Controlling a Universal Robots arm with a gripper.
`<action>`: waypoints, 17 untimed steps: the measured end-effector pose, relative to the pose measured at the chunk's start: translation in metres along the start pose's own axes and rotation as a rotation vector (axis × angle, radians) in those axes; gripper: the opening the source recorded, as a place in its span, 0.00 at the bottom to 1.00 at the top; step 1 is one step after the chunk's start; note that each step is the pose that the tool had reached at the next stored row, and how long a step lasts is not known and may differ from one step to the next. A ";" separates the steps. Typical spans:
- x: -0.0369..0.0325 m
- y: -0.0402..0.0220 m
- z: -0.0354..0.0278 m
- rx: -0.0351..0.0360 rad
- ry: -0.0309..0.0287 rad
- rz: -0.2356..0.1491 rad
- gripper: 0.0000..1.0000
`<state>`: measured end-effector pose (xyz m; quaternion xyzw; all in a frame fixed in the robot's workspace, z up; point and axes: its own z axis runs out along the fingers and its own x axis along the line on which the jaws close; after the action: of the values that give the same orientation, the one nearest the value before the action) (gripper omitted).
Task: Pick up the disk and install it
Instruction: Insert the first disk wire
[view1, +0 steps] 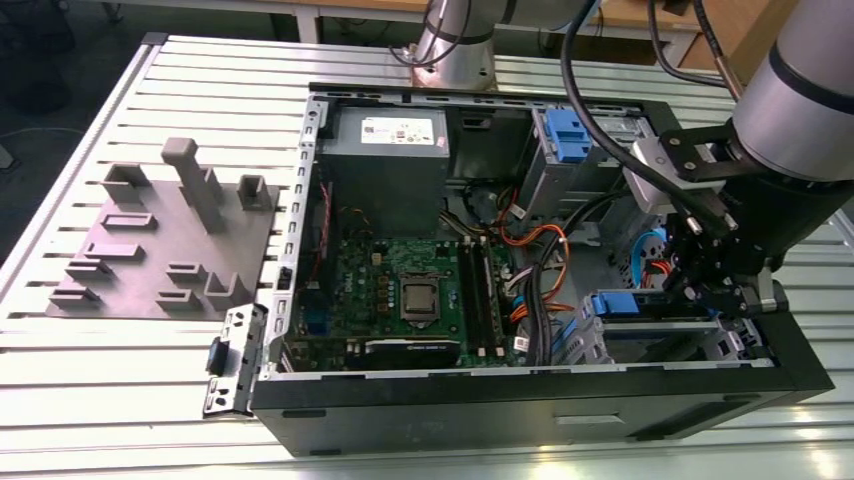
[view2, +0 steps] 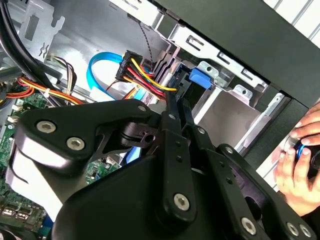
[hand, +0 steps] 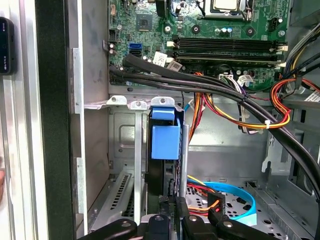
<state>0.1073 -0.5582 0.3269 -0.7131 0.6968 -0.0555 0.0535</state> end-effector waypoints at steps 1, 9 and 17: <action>0.0000 0.0000 0.0000 0.0000 -0.0001 0.000 0.16; 0.0000 -0.0011 -0.0072 -0.0003 -0.0001 0.000 0.24; 0.0000 -0.0015 -0.0098 -0.0025 -0.0002 0.000 0.16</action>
<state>0.1073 -0.5581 0.3368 -0.7132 0.6969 -0.0546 0.0527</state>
